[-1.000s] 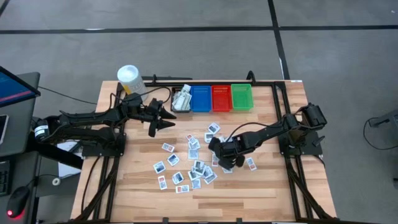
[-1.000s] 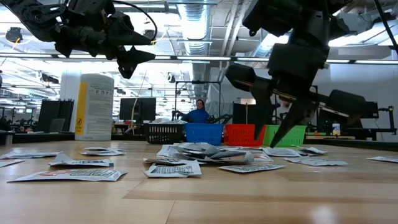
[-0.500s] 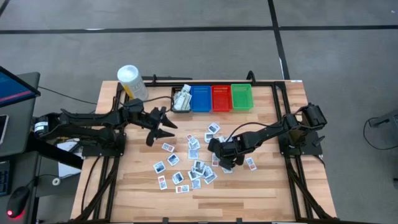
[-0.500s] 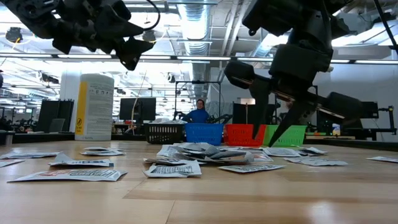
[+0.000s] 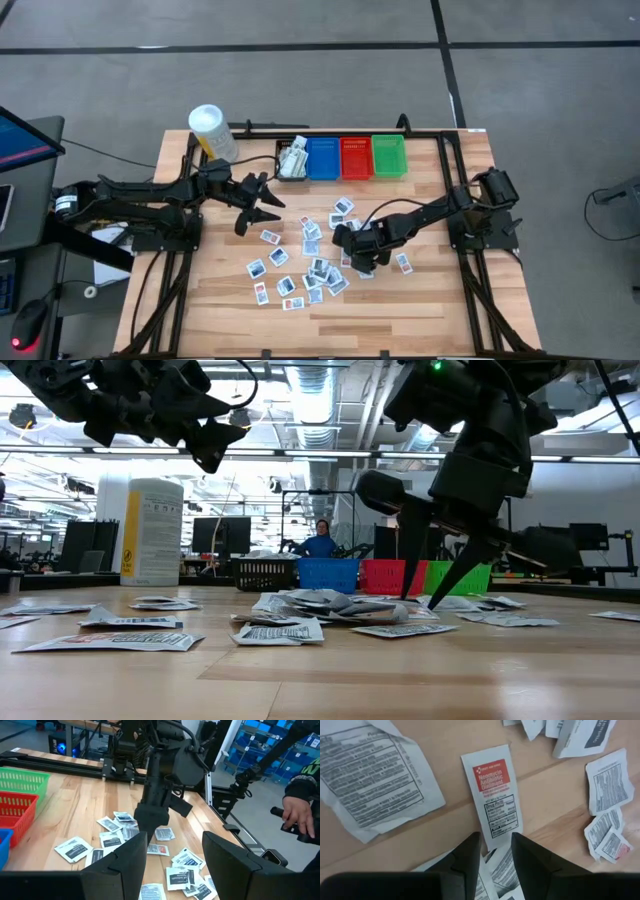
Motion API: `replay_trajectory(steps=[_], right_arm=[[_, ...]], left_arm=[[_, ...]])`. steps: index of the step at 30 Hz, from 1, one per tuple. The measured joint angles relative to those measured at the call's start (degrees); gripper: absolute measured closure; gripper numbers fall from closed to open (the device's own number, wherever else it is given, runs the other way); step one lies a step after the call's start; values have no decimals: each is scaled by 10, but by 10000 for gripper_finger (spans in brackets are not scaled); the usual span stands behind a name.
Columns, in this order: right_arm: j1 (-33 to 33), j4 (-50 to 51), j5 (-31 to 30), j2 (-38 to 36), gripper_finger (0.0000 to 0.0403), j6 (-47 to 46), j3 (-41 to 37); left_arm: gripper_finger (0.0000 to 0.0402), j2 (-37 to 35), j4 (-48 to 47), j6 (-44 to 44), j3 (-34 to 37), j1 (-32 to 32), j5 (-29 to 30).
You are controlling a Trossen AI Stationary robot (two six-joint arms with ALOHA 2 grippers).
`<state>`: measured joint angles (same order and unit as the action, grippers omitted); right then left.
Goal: Pick & Place First Aid Supplies
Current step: Put the orange ointment pack in the blue bin
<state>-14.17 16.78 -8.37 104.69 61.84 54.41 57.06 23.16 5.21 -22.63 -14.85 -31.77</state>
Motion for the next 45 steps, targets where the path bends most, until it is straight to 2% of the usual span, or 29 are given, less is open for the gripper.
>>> replay_trajectory(steps=[9,23,34,45], right_arm=[[0,3,2,2,303,2,-1],[0,9,11,4,399,33,-3],[0,9,10,4,402,32,-3],[2,85,2,4,402,31,44]], left_arm=[[208,0,0,2,0,0,0],[208,0,0,2,0,0,0],[208,0,-3,2,0,0,0],[208,0,-8,2,0,0,0]])
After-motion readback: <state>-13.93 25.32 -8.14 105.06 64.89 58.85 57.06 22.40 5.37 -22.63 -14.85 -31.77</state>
